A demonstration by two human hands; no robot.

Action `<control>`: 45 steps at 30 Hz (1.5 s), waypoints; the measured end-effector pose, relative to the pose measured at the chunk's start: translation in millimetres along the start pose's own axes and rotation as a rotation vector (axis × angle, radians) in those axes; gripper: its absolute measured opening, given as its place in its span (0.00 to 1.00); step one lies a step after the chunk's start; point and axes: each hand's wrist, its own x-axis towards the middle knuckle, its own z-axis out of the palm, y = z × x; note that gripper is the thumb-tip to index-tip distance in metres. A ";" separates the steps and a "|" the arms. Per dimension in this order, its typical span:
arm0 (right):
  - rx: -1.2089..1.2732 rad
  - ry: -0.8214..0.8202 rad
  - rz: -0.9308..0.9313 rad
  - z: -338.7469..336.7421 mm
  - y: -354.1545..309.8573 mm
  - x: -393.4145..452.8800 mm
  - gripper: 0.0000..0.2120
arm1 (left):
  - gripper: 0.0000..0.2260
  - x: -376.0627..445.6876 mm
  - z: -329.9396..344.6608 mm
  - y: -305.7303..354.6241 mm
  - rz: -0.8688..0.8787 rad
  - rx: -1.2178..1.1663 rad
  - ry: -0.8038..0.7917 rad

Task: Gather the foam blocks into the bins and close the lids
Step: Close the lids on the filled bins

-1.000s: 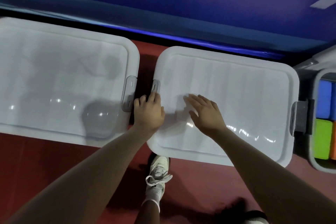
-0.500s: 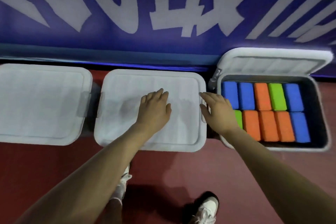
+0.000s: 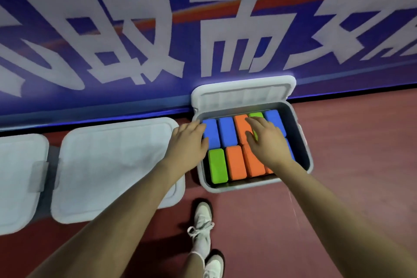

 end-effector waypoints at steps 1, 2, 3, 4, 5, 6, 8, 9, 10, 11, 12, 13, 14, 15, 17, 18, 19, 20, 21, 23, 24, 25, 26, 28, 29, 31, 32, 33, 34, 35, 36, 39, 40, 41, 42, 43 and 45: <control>0.003 -0.005 0.001 0.3 9.9 5.6 0.18 | 0.21 9.1 4.9 4.5 0.002 0.009 -0.016; 0.001 -0.016 0.005 1.5 19.2 12.1 0.18 | 0.21 18.1 10.0 8.2 0.005 0.020 -0.025; -0.006 -0.029 0.008 3.6 27.5 19.8 0.19 | 0.21 28.0 14.8 10.9 0.007 0.034 -0.032; -0.016 -0.045 0.012 6.5 34.9 27.9 0.19 | 0.21 39.0 19.4 12.6 0.011 0.043 -0.039; -0.023 -0.061 0.013 9.8 41.2 35.9 0.19 | 0.21 49.8 23.3 14.1 0.013 0.044 -0.048; -0.028 -0.078 0.006 12.9 46.6 43.9 0.19 | 0.21 59.9 27.6 14.6 0.017 0.048 -0.058; -0.034 -0.101 -0.027 18.8 57.9 62.3 0.19 | 0.21 81.2 36.7 14.8 0.017 0.060 -0.086; -0.039 -0.106 -0.037 21.8 64.4 71.6 0.19 | 0.21 91.7 41.4 14.9 0.021 0.056 -0.095; -0.047 -0.111 -0.041 24.4 71.6 80.3 0.19 | 0.21 100.7 45.4 15.6 0.025 0.058 -0.100; -0.054 -0.111 -0.043 26.7 79.0 88.7 0.19 | 0.20 109.0 49.3 16.5 0.019 0.067 -0.108; -0.058 -0.108 -0.043 28.4 86.8 97.0 0.18 | 0.20 118.5 54.3 17.1 0.014 0.078 -0.106; -0.064 -0.108 -0.044 29.9 95.2 104.1 0.18 | 0.21 127.3 58.4 17.8 0.003 0.083 -0.105; -0.071 -0.111 -0.051 31.3 104.0 112.1 0.18 | 0.21 135.7 61.9 19.6 -0.017 0.068 -0.110; -0.077 -0.116 -0.061 33.0 112.6 120.0 0.18 | 0.21 142.6 64.6 22.4 -0.034 0.047 -0.115; -0.078 -0.133 -0.090 37.1 131.5 138.7 0.18 | 0.20 160.4 75.3 27.2 -0.028 -0.006 -0.056; -0.082 -0.148 -0.114 39.8 141.5 148.9 0.18 | 0.20 170.7 80.4 28.7 -0.039 -0.022 -0.051; -0.097 -0.161 -0.143 42.5 152.3 160.5 0.19 | 0.20 183.1 87.2 29.3 -0.045 -0.010 -0.001; -0.123 -0.171 -0.171 46.0 164.2 172.4 0.20 | 0.20 195.6 93.9 31.8 -0.056 -0.016 -0.010; -0.153 -0.183 -0.195 50.3 176.9 184.0 0.21 | 0.19 208.7 103.1 35.6 -0.058 0.000 -0.007; -0.207 -0.222 -0.246 61.7 206.6 204.9 0.24 | 0.21 237.3 126.9 41.3 -0.065 0.014 0.000; -0.232 -0.240 -0.273 67.6 222.9 214.4 0.27 | 0.22 251.8 138.1 44.8 -0.076 0.016 0.020; -0.256 -0.255 -0.300 73.9 239.3 224.1 0.29 | 0.22 266.6 148.5 49.2 -0.090 0.020 0.030; -0.281 -0.261 -0.320 80.2 254.5 233.8 0.32 | 0.23 281.0 159.2 52.9 -0.101 0.018 0.052; -0.343 -0.270 -0.343 91.6 281.3 252.2 0.37 | 0.26 306.7 179.8 58.1 -0.135 0.021 0.078; -0.378 -0.265 -0.345 96.4 293.0 260.2 0.38 | 0.27 316.4 189.6 60.6 -0.151 0.025 0.081; -0.436 -0.246 -0.351 106.0 311.2 271.9 0.41 | 0.30 328.7 205.9 66.1 -0.172 0.004 0.071; -0.453 -0.236 -0.364 111.8 318.4 275.7 0.42 | 0.30 331.1 212.7 69.0 -0.180 -0.005 0.056; -0.462 -0.226 -0.380 117.5 325.4 278.9 0.43 | 0.31 333.8 218.6 70.9 -0.183 -0.009 0.043; -0.467 -0.223 -0.390 123.1 332.0 281.0 0.44 | 0.32 337.1 223.1 72.1 -0.182 -0.006 0.036; -0.466 -0.216 -0.399 129.1 337.5 281.9 0.45 | 0.32 340.4 227.2 72.1 -0.184 -0.005 0.037; -0.453 -0.193 -0.407 135.4 341.3 282.5 0.46 | 0.33 343.2 229.6 71.2 -0.183 0.000 0.054; -0.311 -0.046 -0.386 150.2 339.4 281.2 0.43 | 0.33 344.5 236.8 68.1 -0.133 0.058 0.134; -0.253 0.009 -0.359 152.9 338.3 279.5 0.41 | 0.33 342.3 239.8 67.2 -0.118 0.080 0.164; -0.218 0.077 -0.342 155.2 338.6 277.7 0.39 | 0.32 340.1 242.5 65.7 -0.113 0.095 0.193; -0.211 0.153 -0.355 156.4 340.7 275.9 0.35 | 0.32 338.9 244.2 64.2 -0.116 0.104 0.219; -0.218 0.224 -0.396 156.7 344.8 274.0 0.31 | 0.32 338.8 245.2 63.1 -0.120 0.114 0.244; -0.219 0.309 -0.486 156.1 355.1 273.5 0.25 | 0.30 344.3 246.3 61.7 -0.084 0.184 0.321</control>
